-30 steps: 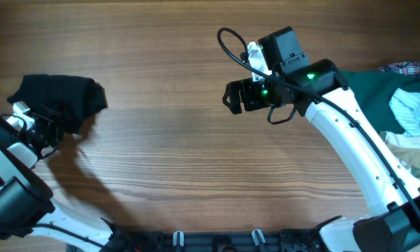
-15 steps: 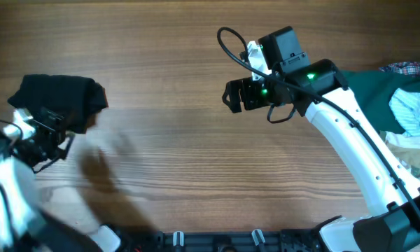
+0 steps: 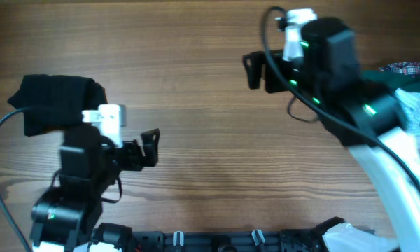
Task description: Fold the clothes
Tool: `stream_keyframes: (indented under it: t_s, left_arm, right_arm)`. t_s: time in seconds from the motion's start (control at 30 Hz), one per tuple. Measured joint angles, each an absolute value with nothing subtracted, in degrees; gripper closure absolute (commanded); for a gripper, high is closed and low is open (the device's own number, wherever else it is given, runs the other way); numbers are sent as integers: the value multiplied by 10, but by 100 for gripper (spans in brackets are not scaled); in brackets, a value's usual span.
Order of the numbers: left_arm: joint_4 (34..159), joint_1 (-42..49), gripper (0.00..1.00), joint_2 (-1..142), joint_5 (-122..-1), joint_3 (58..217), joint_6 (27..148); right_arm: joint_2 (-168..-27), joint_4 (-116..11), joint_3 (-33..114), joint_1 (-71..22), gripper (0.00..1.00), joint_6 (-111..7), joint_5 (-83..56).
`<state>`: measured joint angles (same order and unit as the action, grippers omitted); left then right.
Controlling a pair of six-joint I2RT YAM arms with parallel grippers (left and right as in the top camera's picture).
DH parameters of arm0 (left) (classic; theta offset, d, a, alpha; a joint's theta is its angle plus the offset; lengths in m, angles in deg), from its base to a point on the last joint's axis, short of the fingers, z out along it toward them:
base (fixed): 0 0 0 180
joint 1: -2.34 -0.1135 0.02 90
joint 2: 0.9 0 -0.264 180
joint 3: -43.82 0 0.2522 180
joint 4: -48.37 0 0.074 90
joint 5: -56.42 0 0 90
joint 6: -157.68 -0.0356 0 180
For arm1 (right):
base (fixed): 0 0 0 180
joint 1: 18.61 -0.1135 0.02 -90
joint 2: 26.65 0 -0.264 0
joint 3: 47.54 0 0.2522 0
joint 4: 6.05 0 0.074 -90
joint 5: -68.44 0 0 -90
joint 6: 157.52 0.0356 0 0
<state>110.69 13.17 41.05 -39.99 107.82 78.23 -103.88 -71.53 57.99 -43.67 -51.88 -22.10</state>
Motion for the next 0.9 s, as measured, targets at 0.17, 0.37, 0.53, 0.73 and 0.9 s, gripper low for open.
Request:
stream_keyframes:
  t_s: [0.17,0.37,0.53,0.73,0.9]
  left_arm:
    - [1106,244,0,438,-273,1078,782]
    - [1106,260,0,467,-234,1078,782]
    - [1106,260,0,490,-229,1078,782]
    - [1106,260,0,517,-227,1078,782]
    - [1106,260,0,537,-227,1078,782]
  right_arm:
    - [-994,-748,585,-437,1,-517,-229]
    - [-1003,-775,585,-437,1,-517,-231]
    - [-1003,-775,585,-437,1,-517,-231]
    - [-1003,-786,585,-437,0,-524,-236]
    - [-993,-766,577,-437,1,-594,-264]
